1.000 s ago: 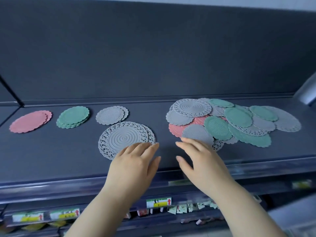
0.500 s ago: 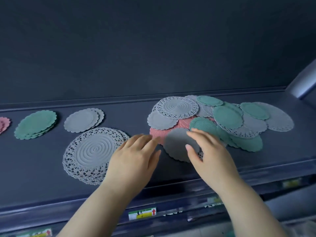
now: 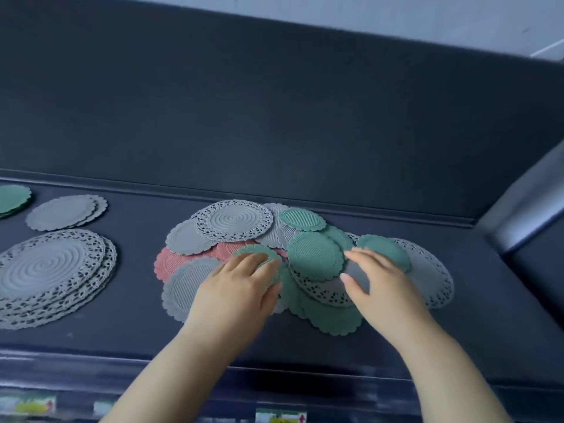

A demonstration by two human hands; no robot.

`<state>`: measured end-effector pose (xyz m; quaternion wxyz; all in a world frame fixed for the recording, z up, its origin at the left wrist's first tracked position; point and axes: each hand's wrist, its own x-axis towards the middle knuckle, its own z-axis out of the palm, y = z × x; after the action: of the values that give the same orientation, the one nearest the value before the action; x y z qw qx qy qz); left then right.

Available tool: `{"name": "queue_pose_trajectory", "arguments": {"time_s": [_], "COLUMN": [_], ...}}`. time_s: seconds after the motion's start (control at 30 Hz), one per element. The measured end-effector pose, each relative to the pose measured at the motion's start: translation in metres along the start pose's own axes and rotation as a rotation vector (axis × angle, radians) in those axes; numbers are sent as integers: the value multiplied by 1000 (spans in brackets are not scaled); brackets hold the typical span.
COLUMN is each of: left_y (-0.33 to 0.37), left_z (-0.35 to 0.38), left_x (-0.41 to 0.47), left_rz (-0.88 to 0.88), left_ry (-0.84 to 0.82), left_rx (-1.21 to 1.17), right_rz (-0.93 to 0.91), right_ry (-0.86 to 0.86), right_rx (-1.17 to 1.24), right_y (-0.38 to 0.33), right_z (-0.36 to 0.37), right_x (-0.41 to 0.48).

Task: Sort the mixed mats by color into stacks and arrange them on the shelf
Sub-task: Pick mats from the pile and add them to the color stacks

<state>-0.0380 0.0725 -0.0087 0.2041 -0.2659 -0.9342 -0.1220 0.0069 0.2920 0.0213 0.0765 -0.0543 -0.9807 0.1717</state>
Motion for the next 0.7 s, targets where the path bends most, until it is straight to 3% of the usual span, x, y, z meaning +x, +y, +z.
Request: {"name": "queue_pose_trajectory", "arguments": {"time_s": [0.13, 0.27, 0.5, 0.7], "left_y": [19, 21, 28, 26], "left_z": [20, 21, 14, 8], "left_x": [-9, -7, -7, -7], "left_rz": [-36, -55, -124, -179], "left_ry": [-125, -129, -163, -195], "left_rx": [81, 106, 56, 26], "right_rz": [-137, -264, -228, -286], "right_ry": [-127, -174, -232, -174], "right_rx": [51, 68, 36, -41], "right_y": [6, -8, -12, -13], "right_z": [8, 24, 36, 36], "right_x": [12, 31, 42, 41]}}
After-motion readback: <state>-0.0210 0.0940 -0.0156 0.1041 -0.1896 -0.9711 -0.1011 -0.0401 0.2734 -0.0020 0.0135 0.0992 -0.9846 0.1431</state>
